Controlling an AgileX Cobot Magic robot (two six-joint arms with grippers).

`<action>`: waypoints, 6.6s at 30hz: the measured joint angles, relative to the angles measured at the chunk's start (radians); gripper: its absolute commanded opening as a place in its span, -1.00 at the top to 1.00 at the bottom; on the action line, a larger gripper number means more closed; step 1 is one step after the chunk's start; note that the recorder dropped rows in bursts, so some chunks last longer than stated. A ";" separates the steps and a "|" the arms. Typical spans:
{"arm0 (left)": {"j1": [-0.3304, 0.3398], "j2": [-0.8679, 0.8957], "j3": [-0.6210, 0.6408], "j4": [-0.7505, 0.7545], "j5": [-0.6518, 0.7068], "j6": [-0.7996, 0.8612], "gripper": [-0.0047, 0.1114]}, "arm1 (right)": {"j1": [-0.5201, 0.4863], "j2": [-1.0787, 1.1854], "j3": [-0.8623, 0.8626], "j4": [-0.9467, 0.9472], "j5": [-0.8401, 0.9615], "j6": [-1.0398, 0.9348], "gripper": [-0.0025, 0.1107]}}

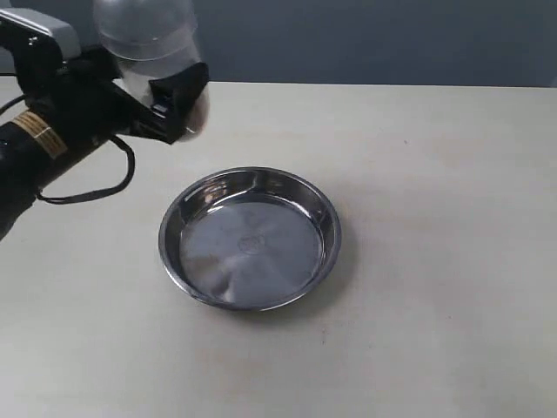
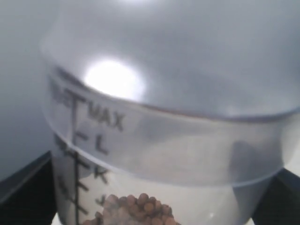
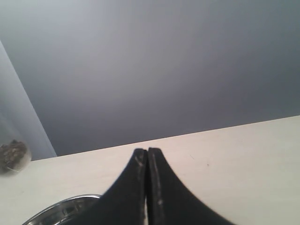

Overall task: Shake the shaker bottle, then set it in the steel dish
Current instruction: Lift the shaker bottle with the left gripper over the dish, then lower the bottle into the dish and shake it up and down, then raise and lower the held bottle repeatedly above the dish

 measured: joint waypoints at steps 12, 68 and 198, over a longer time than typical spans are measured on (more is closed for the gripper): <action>-0.090 -0.023 0.005 0.293 0.058 -0.357 0.92 | 0.000 0.000 0.000 0.000 0.002 0.000 0.97; -0.218 0.080 0.065 0.071 0.263 -0.149 0.92 | 0.000 0.000 0.000 0.000 0.001 0.000 0.97; 0.026 -0.211 0.040 0.540 0.125 -0.529 0.92 | 0.000 0.000 0.000 0.000 0.001 0.000 0.97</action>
